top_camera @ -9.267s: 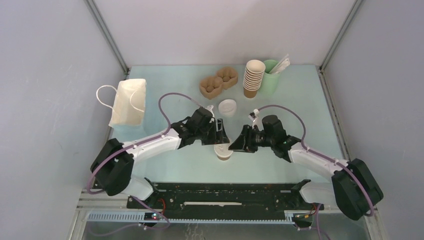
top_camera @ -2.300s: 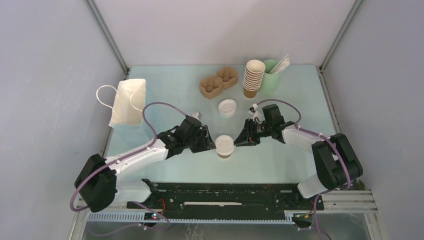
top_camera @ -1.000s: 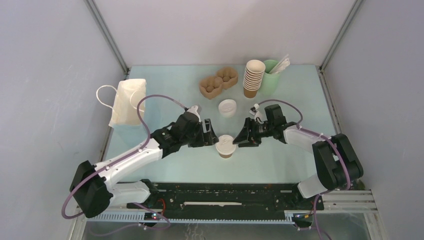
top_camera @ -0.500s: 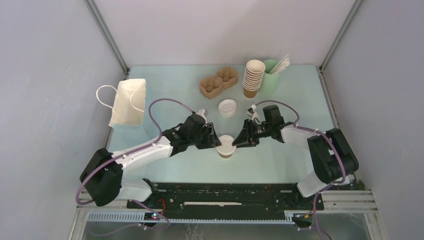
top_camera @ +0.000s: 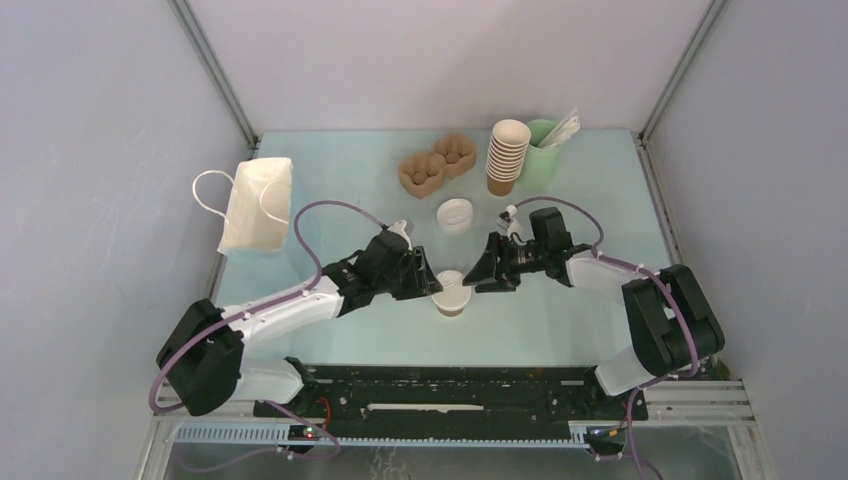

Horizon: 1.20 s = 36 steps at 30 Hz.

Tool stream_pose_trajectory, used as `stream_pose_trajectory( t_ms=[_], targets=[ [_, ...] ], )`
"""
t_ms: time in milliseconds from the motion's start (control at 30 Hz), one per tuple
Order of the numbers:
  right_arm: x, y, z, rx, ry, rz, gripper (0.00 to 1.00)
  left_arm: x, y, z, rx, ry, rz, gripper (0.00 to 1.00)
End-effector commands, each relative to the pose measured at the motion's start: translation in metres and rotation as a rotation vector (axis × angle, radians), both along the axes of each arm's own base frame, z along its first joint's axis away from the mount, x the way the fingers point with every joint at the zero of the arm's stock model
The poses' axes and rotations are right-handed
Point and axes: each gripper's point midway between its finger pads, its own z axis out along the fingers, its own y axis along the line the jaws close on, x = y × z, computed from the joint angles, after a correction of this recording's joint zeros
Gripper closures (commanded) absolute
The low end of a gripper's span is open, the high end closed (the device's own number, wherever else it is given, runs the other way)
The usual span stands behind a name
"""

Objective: Pack the takeout coffee

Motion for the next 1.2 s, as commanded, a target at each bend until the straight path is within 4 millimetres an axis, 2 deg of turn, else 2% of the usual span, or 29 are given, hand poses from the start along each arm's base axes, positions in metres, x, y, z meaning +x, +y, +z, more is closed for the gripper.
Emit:
stream_pose_trajectory(
  t_ms=[0,100,267,367,433,633,767,867,933,1033,1167],
  targets=[
    [0.014,0.006,0.022,0.019,-0.082,-0.01,0.22,-0.012,0.016,-0.017,0.107,0.041,-0.02,0.5],
    [0.024,0.01,0.022,0.029,-0.082,-0.009,0.21,-0.012,0.015,-0.018,0.108,0.044,-0.022,0.5],
    [0.037,0.026,0.015,0.068,-0.053,0.024,0.25,-0.012,0.013,-0.019,0.107,0.045,-0.028,0.5],
    [0.039,0.027,-0.002,0.063,-0.014,0.027,0.4,-0.012,0.014,-0.021,0.115,0.045,-0.025,0.5],
    [0.036,0.026,-0.011,0.052,-0.003,0.037,0.43,-0.012,0.015,-0.023,0.118,0.048,-0.023,0.5],
    [0.032,0.02,-0.022,0.062,0.018,0.024,0.43,-0.014,0.017,-0.027,0.119,0.057,-0.021,0.5],
    [0.037,0.019,-0.002,0.064,-0.03,0.009,0.39,-0.015,0.017,-0.028,0.12,0.059,-0.022,0.5],
    [0.035,0.016,0.02,0.064,-0.073,0.007,0.26,-0.015,0.016,-0.026,0.117,0.057,-0.022,0.5],
    [0.033,0.016,0.023,0.057,-0.092,0.009,0.19,-0.015,0.017,-0.027,0.12,0.058,-0.021,0.5],
    [0.036,0.018,0.013,0.051,-0.075,0.012,0.19,-0.015,0.017,-0.028,0.121,0.058,-0.021,0.5],
    [0.036,0.024,-0.009,0.043,-0.021,0.018,0.29,-0.014,0.02,-0.03,0.132,0.055,-0.015,0.5]
  ],
)
